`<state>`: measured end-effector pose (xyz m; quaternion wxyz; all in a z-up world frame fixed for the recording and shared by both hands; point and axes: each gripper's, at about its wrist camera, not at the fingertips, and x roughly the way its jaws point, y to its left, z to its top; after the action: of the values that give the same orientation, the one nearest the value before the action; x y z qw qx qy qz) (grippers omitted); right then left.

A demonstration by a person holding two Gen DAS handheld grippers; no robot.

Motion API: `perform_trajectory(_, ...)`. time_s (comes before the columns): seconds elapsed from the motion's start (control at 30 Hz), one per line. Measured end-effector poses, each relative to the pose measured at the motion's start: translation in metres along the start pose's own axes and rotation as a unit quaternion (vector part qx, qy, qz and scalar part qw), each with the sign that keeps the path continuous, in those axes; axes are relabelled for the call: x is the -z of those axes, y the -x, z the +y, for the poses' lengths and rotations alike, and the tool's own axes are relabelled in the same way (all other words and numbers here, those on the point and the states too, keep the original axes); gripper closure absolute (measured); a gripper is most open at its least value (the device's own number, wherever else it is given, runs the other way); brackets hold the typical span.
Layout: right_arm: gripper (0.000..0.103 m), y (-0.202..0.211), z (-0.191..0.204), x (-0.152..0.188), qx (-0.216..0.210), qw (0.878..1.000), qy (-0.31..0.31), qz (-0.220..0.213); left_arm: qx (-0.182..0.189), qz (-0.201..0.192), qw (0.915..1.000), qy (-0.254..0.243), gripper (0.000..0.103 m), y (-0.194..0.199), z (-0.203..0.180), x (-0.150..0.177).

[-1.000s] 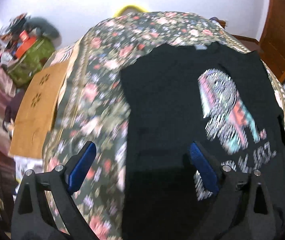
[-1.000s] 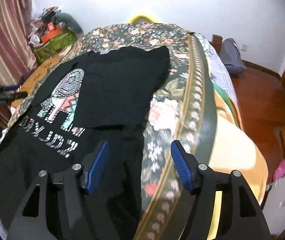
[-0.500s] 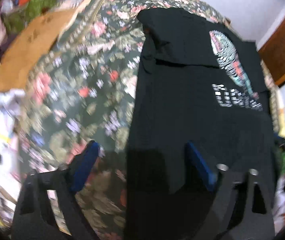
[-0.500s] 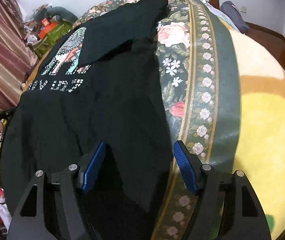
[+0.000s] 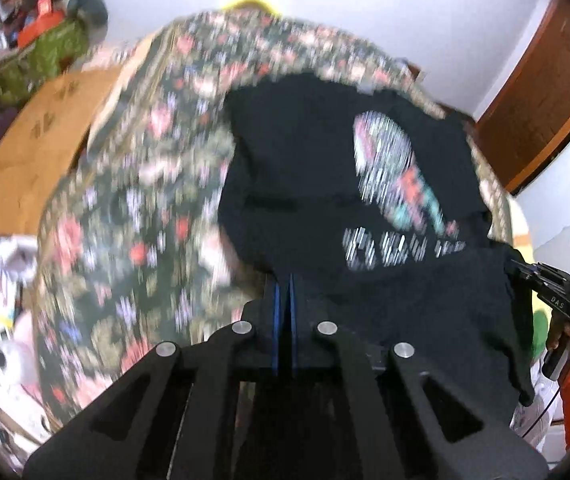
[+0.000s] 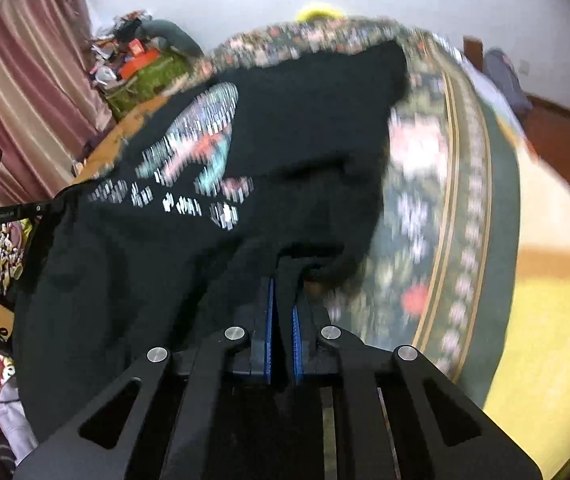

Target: Fold small clothes

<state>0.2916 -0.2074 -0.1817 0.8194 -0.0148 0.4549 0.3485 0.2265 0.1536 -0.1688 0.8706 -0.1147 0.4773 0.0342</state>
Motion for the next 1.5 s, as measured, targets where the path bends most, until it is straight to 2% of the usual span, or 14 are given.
perform_trajectory(0.2,0.096,0.006,-0.005,-0.058,0.032,0.998,0.001,-0.063,-0.032,-0.06,0.9977,-0.004,0.1,0.004,-0.003,-0.069)
perform_trajectory(0.3,0.095,0.001,-0.011,-0.082,0.069,0.995,-0.009,-0.067,-0.058,-0.066,0.9961,0.005,0.099,-0.006,0.0,-0.095)
perform_trajectory(0.37,0.092,0.0,-0.015,-0.088,0.072,0.995,-0.021,-0.062,-0.069,-0.057,0.996,0.007,0.091,-0.011,0.003,-0.102)
perform_trajectory(0.43,0.084,0.001,-0.017,-0.087,0.069,0.996,-0.026,-0.053,-0.079,-0.053,0.9954,0.0,0.069,-0.013,0.003,-0.1)
perform_trajectory(0.5,0.065,0.006,-0.018,-0.08,0.07,0.996,-0.022,-0.046,-0.092,-0.054,0.9941,-0.015,0.046,-0.01,0.003,-0.09)
perform_trajectory(0.53,0.058,0.01,-0.017,-0.074,0.084,0.995,-0.016,-0.048,-0.094,-0.056,0.9938,-0.017,0.04,-0.008,0.003,-0.087)
perform_trajectory(0.57,0.047,0.016,-0.016,-0.071,0.092,0.994,-0.01,-0.051,-0.096,-0.055,0.9936,-0.022,0.039,-0.005,0.005,-0.079)
perform_trajectory(0.6,0.042,0.02,-0.015,-0.067,0.096,0.994,-0.001,-0.053,-0.096,-0.049,0.9939,-0.024,0.039,-0.003,0.005,-0.073)
perform_trajectory(0.67,0.04,0.028,-0.018,-0.059,0.096,0.994,0.003,-0.047,-0.092,-0.03,0.995,-0.025,0.039,-0.002,0.01,-0.06)
perform_trajectory(0.97,0.04,0.041,-0.03,0.006,0.102,0.995,-0.019,0.004,-0.08,0.046,0.9957,0.002,0.039,0.002,0.035,0.023)
perform_trajectory(1.27,0.04,0.03,-0.042,0.064,0.078,0.993,-0.072,0.056,-0.05,0.088,0.9943,0.033,0.039,-0.005,0.044,0.076)
perform_trajectory(1.33,0.043,0.025,-0.045,0.072,0.064,0.992,-0.09,0.065,-0.037,0.087,0.9944,0.046,0.039,-0.004,0.045,0.08)
perform_trajectory(1.4,0.054,0.02,-0.044,0.078,0.053,0.991,-0.094,0.075,-0.017,0.092,0.9939,0.058,0.039,-0.003,0.047,0.083)
perform_trajectory(1.5,0.064,0.017,-0.041,0.08,0.043,0.992,-0.093,0.069,0.007,0.092,0.9941,0.057,0.049,0.0,0.045,0.088)
